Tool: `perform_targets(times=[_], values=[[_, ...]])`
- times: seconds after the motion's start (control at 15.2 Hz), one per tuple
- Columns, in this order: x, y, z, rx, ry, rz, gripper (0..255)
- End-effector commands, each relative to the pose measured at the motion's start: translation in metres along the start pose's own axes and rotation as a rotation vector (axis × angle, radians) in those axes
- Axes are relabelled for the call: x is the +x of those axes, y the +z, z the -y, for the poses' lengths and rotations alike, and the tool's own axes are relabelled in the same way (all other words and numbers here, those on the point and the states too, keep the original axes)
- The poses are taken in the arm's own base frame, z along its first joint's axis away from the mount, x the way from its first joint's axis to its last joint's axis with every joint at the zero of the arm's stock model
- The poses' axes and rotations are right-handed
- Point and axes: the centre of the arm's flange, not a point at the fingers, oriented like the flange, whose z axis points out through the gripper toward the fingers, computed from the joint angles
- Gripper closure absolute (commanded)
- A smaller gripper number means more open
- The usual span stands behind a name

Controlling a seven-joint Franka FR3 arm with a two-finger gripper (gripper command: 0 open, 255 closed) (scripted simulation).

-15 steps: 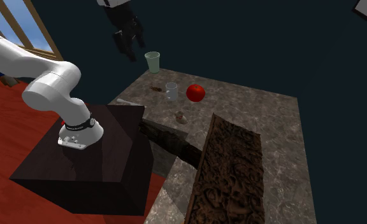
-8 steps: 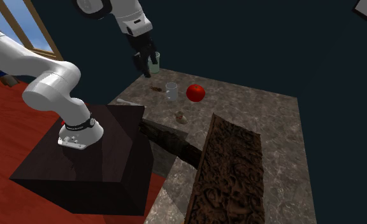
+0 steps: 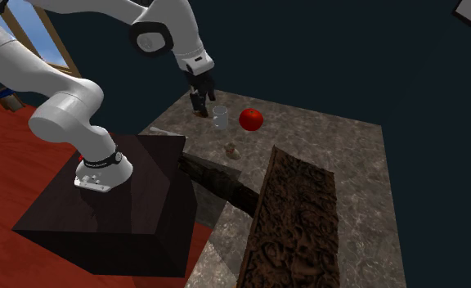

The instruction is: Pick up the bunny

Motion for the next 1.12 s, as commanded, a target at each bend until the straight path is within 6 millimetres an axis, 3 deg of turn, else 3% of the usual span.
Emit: perform_targets(times=[0.0, 0.92, 1.06], values=[[0.006, 0.029, 0.007, -0.007, 0.003, -0.001, 0], [0.028, 0.208, 0.059, -0.068, 0.023, -0.003, 0], [0.027, 0.213, 0.059, -0.068, 0.023, -0.003, 0]])
